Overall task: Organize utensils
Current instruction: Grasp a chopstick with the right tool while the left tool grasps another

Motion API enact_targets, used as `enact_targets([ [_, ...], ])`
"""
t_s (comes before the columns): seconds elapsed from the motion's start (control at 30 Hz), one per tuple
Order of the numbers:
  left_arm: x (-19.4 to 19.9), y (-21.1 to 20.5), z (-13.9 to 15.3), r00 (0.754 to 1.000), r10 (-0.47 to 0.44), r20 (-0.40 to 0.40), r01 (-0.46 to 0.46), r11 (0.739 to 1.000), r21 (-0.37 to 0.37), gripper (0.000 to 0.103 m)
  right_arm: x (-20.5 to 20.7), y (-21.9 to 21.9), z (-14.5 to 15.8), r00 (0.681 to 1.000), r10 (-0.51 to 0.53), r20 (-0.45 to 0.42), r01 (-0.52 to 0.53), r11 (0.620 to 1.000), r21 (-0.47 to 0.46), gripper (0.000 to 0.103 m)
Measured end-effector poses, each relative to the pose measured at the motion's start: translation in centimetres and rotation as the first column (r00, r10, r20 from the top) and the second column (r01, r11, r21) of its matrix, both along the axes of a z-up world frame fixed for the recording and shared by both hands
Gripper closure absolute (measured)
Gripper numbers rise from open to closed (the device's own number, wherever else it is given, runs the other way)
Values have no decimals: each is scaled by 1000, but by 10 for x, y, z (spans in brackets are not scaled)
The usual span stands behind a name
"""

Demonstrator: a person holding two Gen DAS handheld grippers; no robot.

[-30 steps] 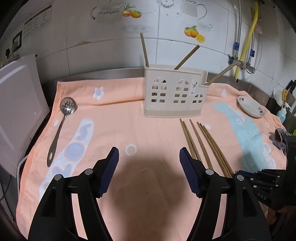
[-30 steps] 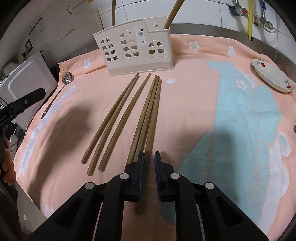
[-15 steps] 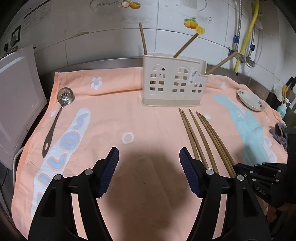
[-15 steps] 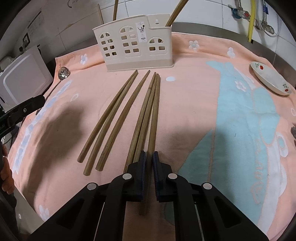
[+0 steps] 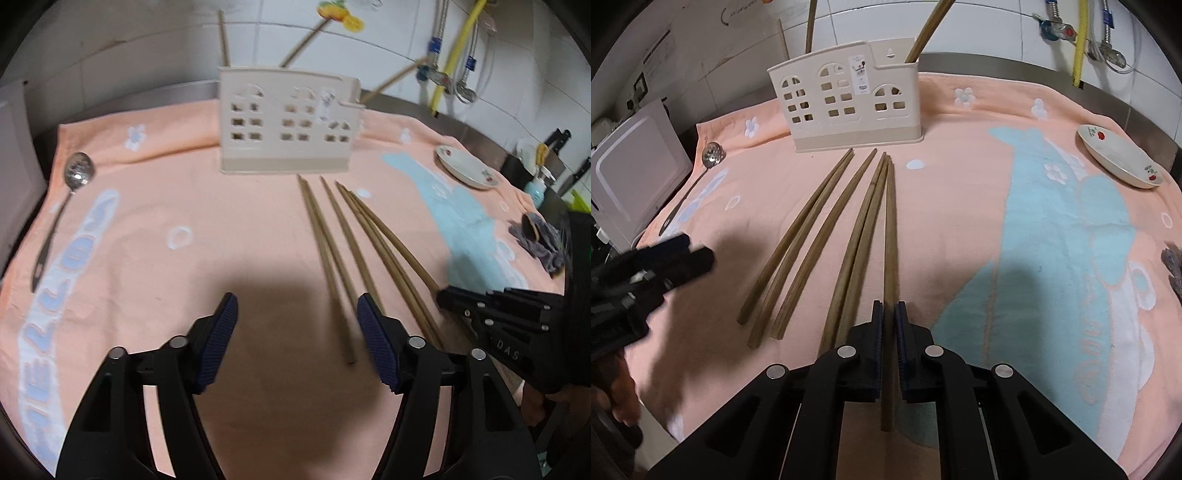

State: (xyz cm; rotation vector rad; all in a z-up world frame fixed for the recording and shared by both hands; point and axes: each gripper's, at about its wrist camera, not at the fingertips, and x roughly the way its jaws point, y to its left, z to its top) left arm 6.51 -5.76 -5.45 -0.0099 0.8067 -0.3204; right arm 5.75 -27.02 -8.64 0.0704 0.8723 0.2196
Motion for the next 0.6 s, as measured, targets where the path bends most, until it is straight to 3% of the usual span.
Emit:
enact_targets([
  [0.13,10,-11,-12,998,-31,-59,29,999,-32,67,-1,-3,0,1000,-1,0,1,1000,15,96],
  [0.4,29,-32,-22,988,-52,-143,55,998,16,83,-2,-7,-5,1000,6,-10,-5,999,50,96],
  [0.6,40,-37,-27,982,-43,-186,51,998,39,86,-1,-10,-6,1000,10,-11,-9,997,70,96],
])
